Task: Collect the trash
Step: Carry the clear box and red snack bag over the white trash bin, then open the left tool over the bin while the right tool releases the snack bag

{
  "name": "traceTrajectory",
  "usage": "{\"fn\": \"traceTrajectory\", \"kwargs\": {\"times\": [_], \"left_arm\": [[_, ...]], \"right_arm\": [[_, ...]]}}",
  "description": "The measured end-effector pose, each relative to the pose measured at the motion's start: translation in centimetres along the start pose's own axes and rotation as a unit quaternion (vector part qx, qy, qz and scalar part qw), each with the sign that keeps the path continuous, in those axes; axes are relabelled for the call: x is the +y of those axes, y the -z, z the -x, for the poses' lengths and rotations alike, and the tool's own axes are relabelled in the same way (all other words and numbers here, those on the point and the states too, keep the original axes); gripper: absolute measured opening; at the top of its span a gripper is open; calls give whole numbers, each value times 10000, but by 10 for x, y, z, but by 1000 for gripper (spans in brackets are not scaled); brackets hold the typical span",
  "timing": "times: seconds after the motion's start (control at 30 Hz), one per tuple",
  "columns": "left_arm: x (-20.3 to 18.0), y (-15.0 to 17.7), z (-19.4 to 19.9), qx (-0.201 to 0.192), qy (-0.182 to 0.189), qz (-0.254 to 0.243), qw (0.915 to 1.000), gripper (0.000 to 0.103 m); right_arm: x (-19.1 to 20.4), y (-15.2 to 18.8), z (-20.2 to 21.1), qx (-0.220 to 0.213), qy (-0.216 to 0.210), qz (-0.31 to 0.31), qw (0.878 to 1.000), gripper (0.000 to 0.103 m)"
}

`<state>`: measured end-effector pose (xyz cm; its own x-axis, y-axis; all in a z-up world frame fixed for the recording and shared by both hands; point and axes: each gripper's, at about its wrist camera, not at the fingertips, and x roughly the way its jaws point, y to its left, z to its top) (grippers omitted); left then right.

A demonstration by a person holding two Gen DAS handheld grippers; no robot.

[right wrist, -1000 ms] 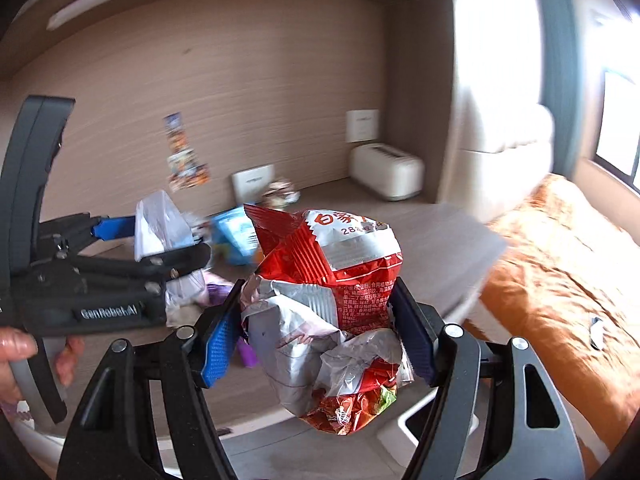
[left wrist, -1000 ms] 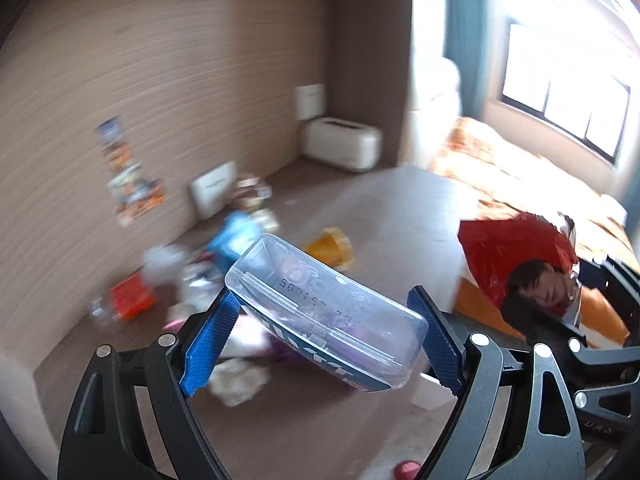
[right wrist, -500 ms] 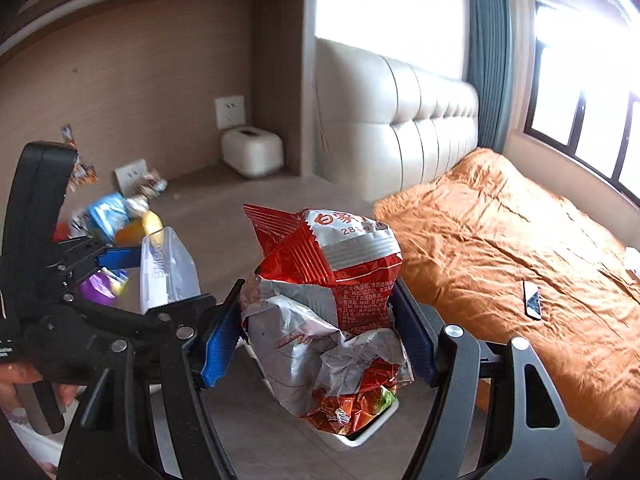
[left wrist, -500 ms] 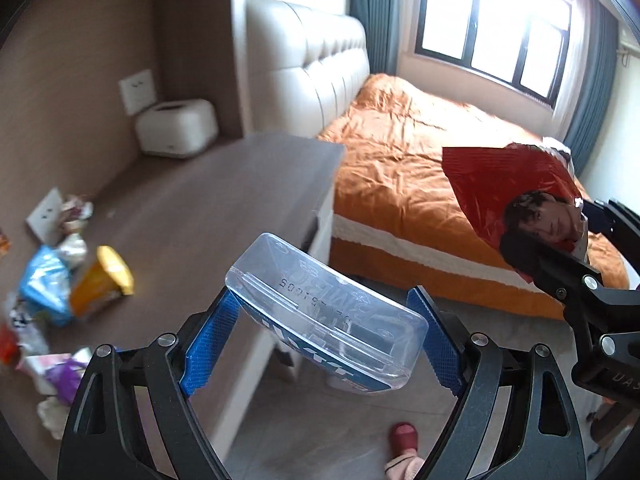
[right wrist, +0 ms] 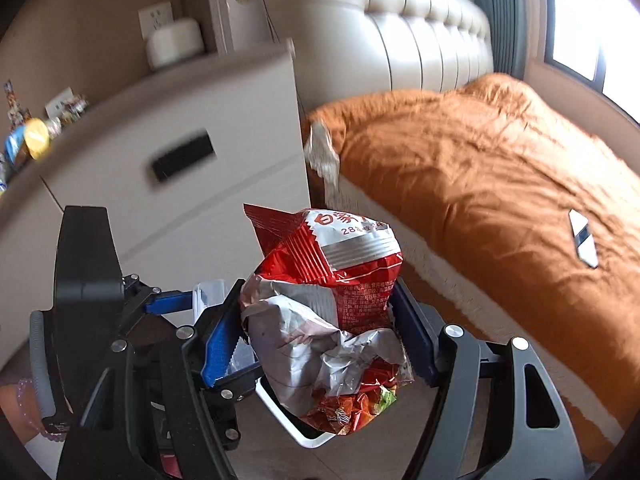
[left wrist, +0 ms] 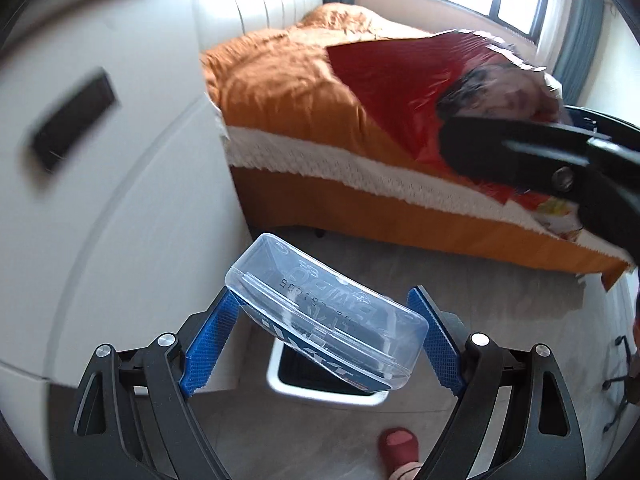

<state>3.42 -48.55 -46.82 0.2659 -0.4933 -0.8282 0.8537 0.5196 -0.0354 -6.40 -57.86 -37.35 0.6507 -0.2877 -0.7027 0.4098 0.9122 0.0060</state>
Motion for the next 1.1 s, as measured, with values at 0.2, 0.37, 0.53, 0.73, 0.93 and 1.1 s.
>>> {"fn": "traceTrajectory", "kwargs": {"times": [0.2,0.37,0.53,0.73,0.93,1.1], "left_arm": [[6,37,-108,338,26,-120,9994,85],[13,60,-158,540,134,-97,9984,94],[20,69,-188,687,191,104,9974,99],[27,69,-188,592,31,129,9982,99],[46,75,-178,609,-12,206,9979,99],[46,73,-158,566,5,257,9981,99]], "right_arm": [[-25,66,-105,482,-335,60,9983,71],[-30,93,-156,620,-436,222,9969,71],[-30,112,-193,793,-479,326,9952,71],[-23,119,-210,882,-540,411,9938,99],[-25,120,-206,936,-467,359,9939,99],[-23,108,-185,850,-361,353,9951,99]]}}
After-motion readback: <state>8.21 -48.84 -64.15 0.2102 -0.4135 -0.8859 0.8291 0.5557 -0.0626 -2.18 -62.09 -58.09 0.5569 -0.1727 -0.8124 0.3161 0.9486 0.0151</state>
